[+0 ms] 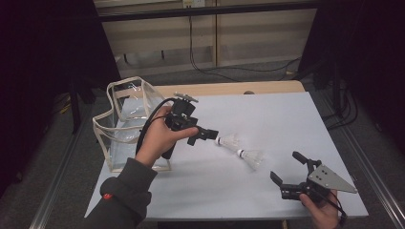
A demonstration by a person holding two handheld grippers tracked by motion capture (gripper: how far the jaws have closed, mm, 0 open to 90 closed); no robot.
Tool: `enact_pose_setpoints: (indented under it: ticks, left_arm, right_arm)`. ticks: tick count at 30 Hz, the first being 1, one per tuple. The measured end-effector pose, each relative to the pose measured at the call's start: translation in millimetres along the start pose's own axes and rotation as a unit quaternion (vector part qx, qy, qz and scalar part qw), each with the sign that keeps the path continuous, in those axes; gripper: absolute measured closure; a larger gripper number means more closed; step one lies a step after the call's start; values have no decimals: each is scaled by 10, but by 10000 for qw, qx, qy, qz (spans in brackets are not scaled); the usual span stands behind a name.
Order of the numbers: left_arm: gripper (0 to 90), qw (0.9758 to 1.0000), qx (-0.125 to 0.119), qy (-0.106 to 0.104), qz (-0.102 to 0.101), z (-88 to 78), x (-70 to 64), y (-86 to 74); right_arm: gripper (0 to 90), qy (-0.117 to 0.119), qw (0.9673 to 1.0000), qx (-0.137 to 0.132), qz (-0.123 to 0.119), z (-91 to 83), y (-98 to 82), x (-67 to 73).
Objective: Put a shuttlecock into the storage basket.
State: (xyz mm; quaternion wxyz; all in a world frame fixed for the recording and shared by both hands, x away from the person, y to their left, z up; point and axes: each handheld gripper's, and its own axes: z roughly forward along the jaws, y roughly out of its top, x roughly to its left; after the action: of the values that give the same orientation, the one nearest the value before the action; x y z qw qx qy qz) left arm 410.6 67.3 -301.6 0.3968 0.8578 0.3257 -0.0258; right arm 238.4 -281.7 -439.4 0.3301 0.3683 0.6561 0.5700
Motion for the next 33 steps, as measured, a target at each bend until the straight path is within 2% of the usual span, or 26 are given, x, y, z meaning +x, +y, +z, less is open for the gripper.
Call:
enact_pose_setpoints:
  ticks: [15,27,33]
  left_arm:
    - [28,9997,33,-152,176,144,-57,-86]
    - [27,9989,47,-395,264,257,-109,-131]
    - [27,9985,97,-425,317,314,-138,-156]
  right_arm:
    - [12,12,10000,16,-9,-1,1,6]
    - [12,14,10000,14,-8,-1,2,6]
    - [13,20,10000,11,-5,-1,3,9]
